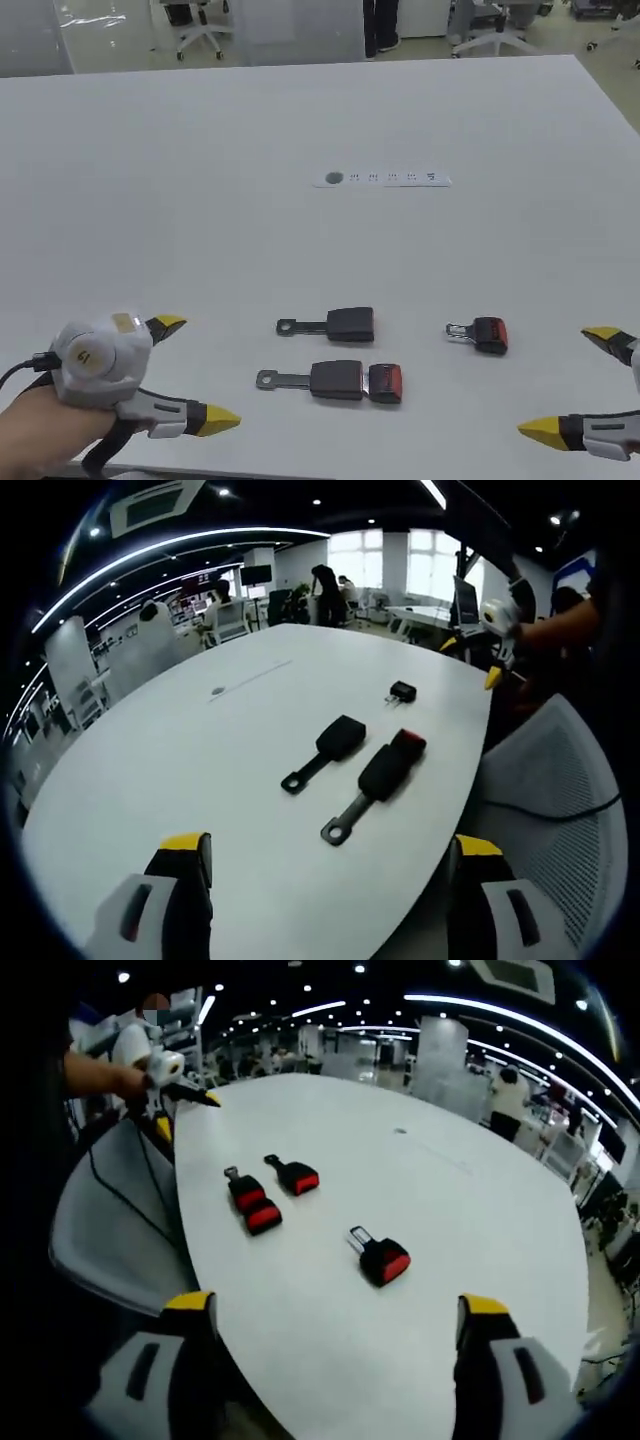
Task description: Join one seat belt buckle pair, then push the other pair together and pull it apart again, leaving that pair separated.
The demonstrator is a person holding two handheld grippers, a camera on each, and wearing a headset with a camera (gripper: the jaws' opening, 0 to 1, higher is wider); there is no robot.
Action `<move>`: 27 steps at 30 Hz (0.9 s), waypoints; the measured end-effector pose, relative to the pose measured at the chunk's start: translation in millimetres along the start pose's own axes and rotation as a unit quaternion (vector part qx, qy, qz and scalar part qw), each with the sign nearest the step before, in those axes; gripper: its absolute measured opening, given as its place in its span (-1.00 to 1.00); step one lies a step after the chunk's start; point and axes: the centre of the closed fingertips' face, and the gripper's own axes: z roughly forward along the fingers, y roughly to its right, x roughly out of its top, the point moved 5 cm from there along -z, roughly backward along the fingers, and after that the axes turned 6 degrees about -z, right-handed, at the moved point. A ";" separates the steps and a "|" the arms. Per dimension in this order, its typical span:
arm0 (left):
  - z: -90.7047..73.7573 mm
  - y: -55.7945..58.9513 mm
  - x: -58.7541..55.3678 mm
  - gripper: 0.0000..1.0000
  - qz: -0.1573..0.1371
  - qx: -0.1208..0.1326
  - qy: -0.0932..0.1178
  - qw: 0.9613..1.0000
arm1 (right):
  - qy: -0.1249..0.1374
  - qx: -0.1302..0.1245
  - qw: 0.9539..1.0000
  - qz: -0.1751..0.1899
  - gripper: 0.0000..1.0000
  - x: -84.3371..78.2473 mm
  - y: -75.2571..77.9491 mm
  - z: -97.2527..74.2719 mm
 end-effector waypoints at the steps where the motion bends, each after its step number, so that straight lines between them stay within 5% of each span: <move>1: -0.5 0.8 -1.6 0.99 -0.001 0.000 0.000 1.000 | -0.004 -0.002 1.000 0.000 1.00 -1.0 -0.8 -0.2; 16: -1.0 2.0 -17.3 0.99 -0.001 0.007 -0.005 1.000 | -0.002 -0.016 0.999 0.037 1.00 4.2 -4.1 5.4; 27: 0.8 2.8 -12.3 0.99 -0.008 0.008 0.004 1.000 | -0.001 -0.020 0.999 0.038 1.00 2.1 2.0 5.3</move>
